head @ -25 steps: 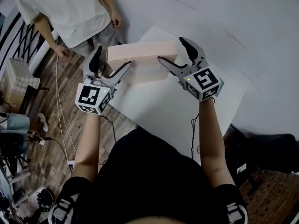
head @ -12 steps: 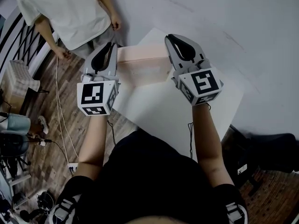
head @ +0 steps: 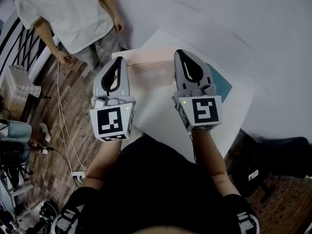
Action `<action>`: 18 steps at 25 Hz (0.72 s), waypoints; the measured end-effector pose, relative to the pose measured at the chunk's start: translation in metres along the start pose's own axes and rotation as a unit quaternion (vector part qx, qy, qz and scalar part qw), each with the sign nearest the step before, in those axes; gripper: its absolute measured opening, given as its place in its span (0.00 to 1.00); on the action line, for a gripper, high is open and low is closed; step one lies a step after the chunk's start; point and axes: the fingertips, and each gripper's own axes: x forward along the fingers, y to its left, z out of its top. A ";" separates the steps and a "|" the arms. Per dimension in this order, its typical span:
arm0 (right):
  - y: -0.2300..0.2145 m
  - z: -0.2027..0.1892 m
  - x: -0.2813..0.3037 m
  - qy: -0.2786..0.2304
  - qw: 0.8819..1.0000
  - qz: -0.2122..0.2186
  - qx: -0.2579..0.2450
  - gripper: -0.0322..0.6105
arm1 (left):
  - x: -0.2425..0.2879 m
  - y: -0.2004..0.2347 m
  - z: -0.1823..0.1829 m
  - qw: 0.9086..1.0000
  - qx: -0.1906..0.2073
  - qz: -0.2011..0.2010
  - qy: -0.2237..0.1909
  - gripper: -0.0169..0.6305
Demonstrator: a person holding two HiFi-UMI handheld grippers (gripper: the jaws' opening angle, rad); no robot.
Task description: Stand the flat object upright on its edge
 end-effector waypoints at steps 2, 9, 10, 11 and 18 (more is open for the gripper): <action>0.005 -0.016 -0.013 0.009 1.000 -0.005 0.001 0.07 | -0.010 -0.006 -0.012 1.000 0.010 -0.006 0.005 0.04; 0.022 -0.079 -0.036 0.055 0.998 -0.008 0.010 0.07 | -0.033 -0.018 -0.067 0.999 0.003 -0.023 0.039 0.04; 0.023 -0.083 -0.037 0.060 0.998 -0.008 0.016 0.07 | -0.034 -0.019 -0.071 0.999 0.002 -0.024 0.042 0.04; 0.024 -0.085 -0.038 0.062 0.998 -0.009 0.020 0.07 | -0.034 -0.019 -0.072 0.999 0.002 -0.025 0.043 0.04; 0.021 -0.078 -0.037 0.053 0.998 -0.014 0.011 0.07 | -0.034 -0.019 -0.067 0.999 0.008 -0.022 0.037 0.04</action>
